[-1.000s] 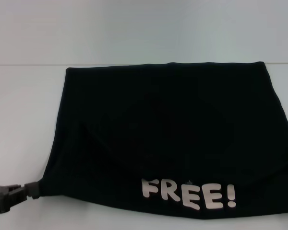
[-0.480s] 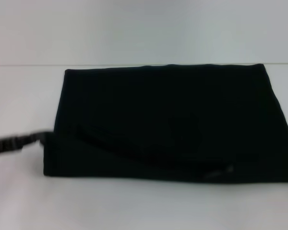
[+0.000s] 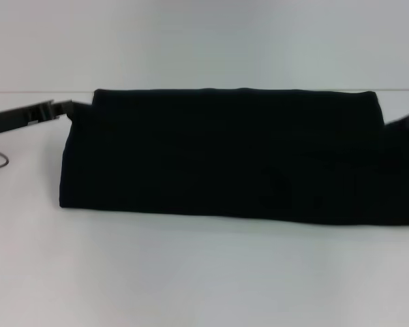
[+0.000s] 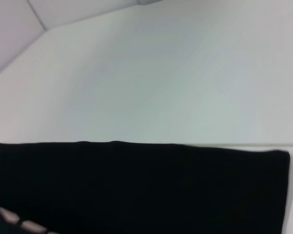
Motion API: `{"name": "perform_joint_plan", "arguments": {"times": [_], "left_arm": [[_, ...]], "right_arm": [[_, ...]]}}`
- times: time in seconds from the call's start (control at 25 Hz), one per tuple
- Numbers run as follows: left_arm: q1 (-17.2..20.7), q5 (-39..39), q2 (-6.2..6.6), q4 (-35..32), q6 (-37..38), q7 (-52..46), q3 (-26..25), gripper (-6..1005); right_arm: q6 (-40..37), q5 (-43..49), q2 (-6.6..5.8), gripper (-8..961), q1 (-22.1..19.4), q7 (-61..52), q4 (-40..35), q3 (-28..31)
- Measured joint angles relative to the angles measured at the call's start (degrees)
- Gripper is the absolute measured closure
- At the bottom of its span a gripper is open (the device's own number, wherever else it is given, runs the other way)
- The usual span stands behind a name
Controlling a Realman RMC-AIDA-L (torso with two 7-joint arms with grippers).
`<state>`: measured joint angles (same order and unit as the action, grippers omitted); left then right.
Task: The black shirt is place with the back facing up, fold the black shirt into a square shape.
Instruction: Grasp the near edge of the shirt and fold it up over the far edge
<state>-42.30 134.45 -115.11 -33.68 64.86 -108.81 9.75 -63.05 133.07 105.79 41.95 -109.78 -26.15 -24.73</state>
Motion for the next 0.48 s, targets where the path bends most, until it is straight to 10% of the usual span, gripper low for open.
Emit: {"name": "perform_joint_plan", "arguments": {"times": [0.48], "left_arm": [[-5.13, -0.74, -2.13, 2.52, -21.38, -0.02, 9.17, 880]], "right_arm": [[22.76, -0.38, 4.48, 942, 9.33, 0.32, 4.44, -7.68]]}}
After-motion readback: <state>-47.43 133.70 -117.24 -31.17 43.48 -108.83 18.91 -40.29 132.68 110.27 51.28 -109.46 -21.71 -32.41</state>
